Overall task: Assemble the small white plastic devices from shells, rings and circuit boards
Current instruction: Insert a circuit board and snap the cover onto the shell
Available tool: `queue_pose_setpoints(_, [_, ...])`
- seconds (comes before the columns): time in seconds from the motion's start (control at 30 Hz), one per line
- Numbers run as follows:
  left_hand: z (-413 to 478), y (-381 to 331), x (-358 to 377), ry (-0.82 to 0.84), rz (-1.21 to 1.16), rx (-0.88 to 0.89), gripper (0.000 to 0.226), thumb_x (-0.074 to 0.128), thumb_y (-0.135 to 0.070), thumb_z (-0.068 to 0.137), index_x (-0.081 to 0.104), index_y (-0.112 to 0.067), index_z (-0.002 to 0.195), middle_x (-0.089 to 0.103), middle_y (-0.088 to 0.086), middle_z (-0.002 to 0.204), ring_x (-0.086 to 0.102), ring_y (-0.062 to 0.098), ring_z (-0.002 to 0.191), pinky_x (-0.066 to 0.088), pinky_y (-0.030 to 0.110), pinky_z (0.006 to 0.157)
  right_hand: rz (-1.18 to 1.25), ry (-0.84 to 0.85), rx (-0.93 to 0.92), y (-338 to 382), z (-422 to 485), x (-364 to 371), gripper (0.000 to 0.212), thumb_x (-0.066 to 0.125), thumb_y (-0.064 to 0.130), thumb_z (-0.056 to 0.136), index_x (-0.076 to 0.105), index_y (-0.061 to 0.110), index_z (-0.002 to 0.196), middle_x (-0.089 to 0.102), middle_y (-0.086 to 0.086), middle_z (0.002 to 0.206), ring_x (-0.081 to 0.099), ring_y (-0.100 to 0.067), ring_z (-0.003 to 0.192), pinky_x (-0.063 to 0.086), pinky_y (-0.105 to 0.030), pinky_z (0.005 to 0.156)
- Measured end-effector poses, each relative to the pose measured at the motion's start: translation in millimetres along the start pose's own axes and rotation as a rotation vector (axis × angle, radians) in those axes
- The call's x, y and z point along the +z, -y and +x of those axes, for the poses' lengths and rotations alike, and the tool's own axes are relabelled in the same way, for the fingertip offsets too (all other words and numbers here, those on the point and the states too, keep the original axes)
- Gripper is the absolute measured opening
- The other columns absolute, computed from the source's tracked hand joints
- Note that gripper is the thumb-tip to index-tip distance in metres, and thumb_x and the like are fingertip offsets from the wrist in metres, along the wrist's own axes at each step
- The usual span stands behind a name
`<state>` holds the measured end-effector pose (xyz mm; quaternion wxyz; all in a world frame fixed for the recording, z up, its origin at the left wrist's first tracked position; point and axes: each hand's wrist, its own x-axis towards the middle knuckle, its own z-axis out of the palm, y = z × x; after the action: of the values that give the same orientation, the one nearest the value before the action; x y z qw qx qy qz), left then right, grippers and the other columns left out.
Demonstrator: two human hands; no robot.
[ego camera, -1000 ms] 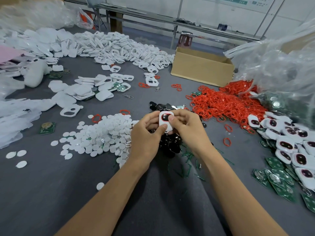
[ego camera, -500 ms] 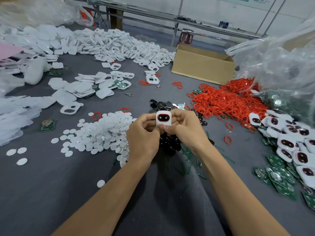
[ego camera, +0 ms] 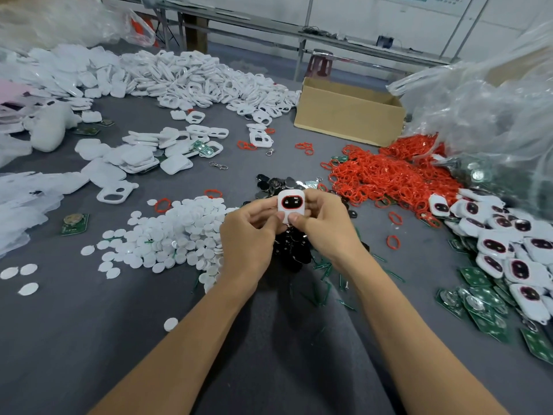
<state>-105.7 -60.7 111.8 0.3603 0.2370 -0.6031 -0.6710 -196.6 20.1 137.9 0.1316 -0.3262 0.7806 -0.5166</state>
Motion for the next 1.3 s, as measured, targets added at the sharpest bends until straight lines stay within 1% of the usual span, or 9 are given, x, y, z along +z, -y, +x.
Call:
queue_pose_setpoints(0.23, [-2.9,1.3,1.0,-0.027,0.017,0.0,0.035,0.066,0.003,0.087,0.073,-0.031,0.088,0.076,-0.008,0.081,0.074,0.012,0.071,0.057,0.019,0.067,-0.068,-0.006,0.024,1.8,0.0,-1.1,0.028,0.064,-0.003,0.081,0.07,0.012,0.105,0.073,-0.002,0.091,0.069,-0.011,0.083,0.054,-0.027,0.077])
queue_pose_setpoints(0.4, [-0.9,4.0,1.3,-0.021,-0.051,-0.055,0.023,0.062,-0.007,0.093,0.072,-0.02,0.11,0.077,0.0,0.09,0.074,0.014,0.082,0.058,0.024,0.075,0.009,0.009,-0.019,4.2,-1.0,-2.1,0.023,0.065,-0.002,0.083,0.071,0.009,0.103,0.071,0.004,0.078,0.063,0.002,0.064,0.049,-0.015,0.067])
queue_pose_setpoints(0.53, [-1.1,3.2,5.5,0.011,-0.078,-0.086,0.028,0.067,-0.024,0.091,0.069,-0.014,0.117,0.077,0.0,0.085,0.074,0.011,0.083,0.058,0.022,0.072,-0.282,-0.119,-0.174,6.4,-4.7,2.4,0.019,0.064,0.003,0.078,0.074,0.013,0.091,0.068,0.006,0.068,0.059,-0.003,0.058,0.046,-0.013,0.056])
queue_pose_setpoints(0.67, [1.6,3.3,3.0,0.017,-0.097,-0.088,0.024,0.065,-0.026,0.092,0.071,-0.011,0.109,0.076,0.001,0.086,0.072,0.011,0.082,0.058,0.027,0.077,-0.364,-0.064,-0.314,13.0,-7.5,4.3,0.021,0.062,0.003,0.08,0.073,0.016,0.094,0.071,0.003,0.076,0.06,-0.007,0.065,0.048,-0.016,0.063])
queue_pose_setpoints(0.77, [4.5,-1.8,0.5,0.03,-0.175,-0.138,0.033,0.052,-0.026,0.1,0.07,-0.002,0.088,0.07,0.008,0.078,0.065,0.013,0.069,0.058,0.03,0.075,-0.425,0.085,-0.397,18.0,-7.3,0.6,0.035,0.06,-0.002,0.077,0.072,0.019,0.103,0.069,0.001,0.079,0.056,-0.008,0.07,0.044,-0.012,0.065])
queue_pose_setpoints(0.87, [6.8,-6.4,-1.2,0.048,-0.327,-0.22,0.04,0.044,-0.022,0.102,0.074,-0.024,0.075,0.071,0.002,0.07,0.065,0.008,0.06,0.056,0.022,0.061,-0.475,0.127,-0.466,21.1,-6.7,-4.5,0.036,0.055,-0.006,0.075,0.071,0.013,0.101,0.067,-0.005,0.077,0.055,-0.016,0.068,0.046,-0.024,0.067])
queue_pose_setpoints(0.97, [9.1,-5.9,-2.2,0.063,-0.407,-0.27,0.023,0.048,-0.016,0.093,0.071,-0.02,0.094,0.072,0.001,0.069,0.068,0.01,0.061,0.056,0.022,0.058,-0.511,0.18,-0.494,22.4,-6.6,-9.7,0.029,0.062,-0.001,0.079,0.072,0.012,0.104,0.067,-0.005,0.081,0.056,-0.019,0.069,0.044,-0.023,0.066])
queue_pose_setpoints(1.1, [9.3,-4.4,-3.7,0.113,-0.47,-0.331,0.025,0.053,-0.013,0.066,0.069,-0.009,0.084,0.073,0.008,0.074,0.071,0.017,0.066,0.057,0.025,0.058,-0.512,0.207,-0.443,21.5,-3.8,-14.9,0.028,0.066,0.004,0.085,0.072,0.014,0.111,0.071,-0.004,0.1,0.064,-0.021,0.083,0.047,-0.028,0.076])
queue_pose_setpoints(1.3, [10.3,1.7,-1.6,0.134,-0.332,-0.291,0.035,0.034,-0.017,0.099,0.068,-0.012,0.093,0.075,0.007,0.077,0.073,0.015,0.072,0.056,0.023,0.058,-0.519,0.176,-0.446,21.9,-5.0,-17.2,0.014,0.067,0.007,0.08,0.076,0.01,0.091,0.069,-0.011,0.074,0.06,-0.025,0.066,0.048,-0.031,0.066])
